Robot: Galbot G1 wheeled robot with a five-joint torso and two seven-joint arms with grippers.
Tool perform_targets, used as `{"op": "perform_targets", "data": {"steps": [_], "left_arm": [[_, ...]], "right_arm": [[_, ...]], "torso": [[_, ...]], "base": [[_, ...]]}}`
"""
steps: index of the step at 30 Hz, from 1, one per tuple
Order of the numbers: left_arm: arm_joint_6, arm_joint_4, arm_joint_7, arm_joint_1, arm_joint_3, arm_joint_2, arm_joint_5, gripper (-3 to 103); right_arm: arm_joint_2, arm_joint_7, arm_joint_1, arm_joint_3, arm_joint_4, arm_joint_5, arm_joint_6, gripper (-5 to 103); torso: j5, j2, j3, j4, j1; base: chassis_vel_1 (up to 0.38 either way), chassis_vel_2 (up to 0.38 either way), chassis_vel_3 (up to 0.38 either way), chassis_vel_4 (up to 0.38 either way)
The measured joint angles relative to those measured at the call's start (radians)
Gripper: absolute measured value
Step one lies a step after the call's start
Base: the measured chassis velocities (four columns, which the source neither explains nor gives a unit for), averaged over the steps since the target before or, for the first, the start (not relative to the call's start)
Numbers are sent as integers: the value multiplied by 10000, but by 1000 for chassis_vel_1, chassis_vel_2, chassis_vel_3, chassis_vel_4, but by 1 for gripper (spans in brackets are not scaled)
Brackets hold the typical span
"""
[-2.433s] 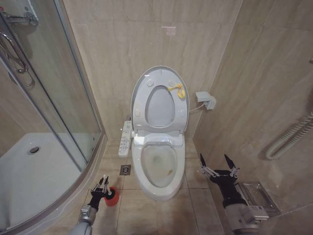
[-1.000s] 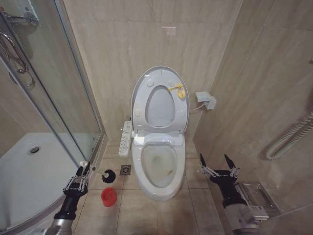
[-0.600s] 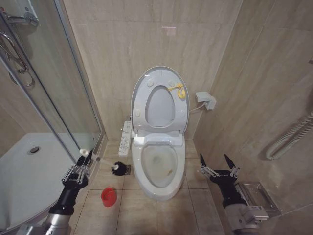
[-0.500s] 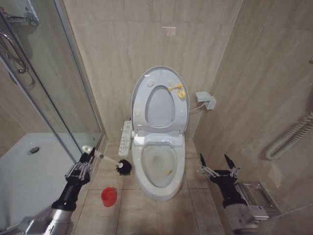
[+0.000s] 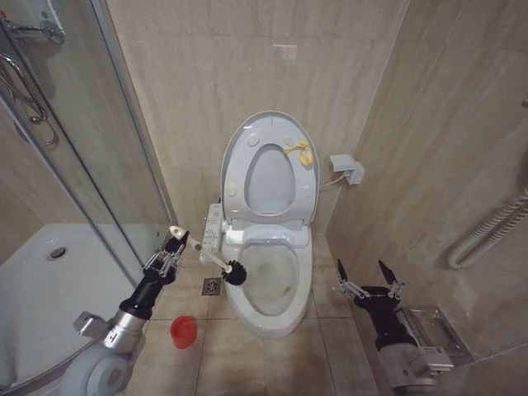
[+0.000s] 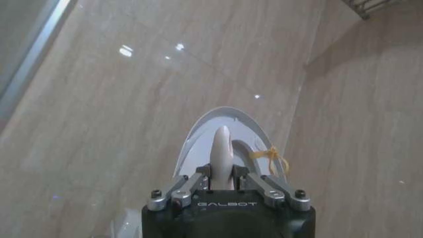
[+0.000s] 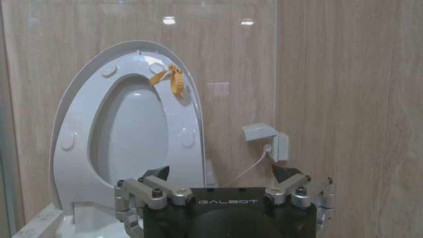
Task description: Open the toilet lid, clean the toilet bowl with a toilet brush, close the toilet lid, and flush.
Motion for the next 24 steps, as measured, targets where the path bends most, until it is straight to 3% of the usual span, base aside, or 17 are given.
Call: {"op": "perform_targets", "data": {"steps": [6, 14, 17, 24], "left_arm": [[-216, 1512, 748, -1468, 836, 128, -551, 21], [-263, 3004, 955, -3215, 1918, 430, -1028, 21], [-371, 3931, 1075, -4023, 2618, 309, -1126, 21], [-484, 4846, 1298, -4787, 3708, -79, -1113, 21]], "right_arm": [[0, 0, 0, 0, 1, 0, 0, 100], [0, 0, 0, 0, 0, 0, 0, 100], [0, 0, 0, 0, 1, 0, 0, 100], [0, 0, 0, 0, 0, 0, 0, 100]], "torso": [[-2, 0, 0, -1, 1], [2, 0, 0, -1, 0], [1, 0, 0, -1, 0], [2, -1, 0, 0, 0]], "base": [[0, 0, 0, 0], [0, 0, 0, 0], [0, 0, 0, 0], [0, 0, 0, 0]]}}
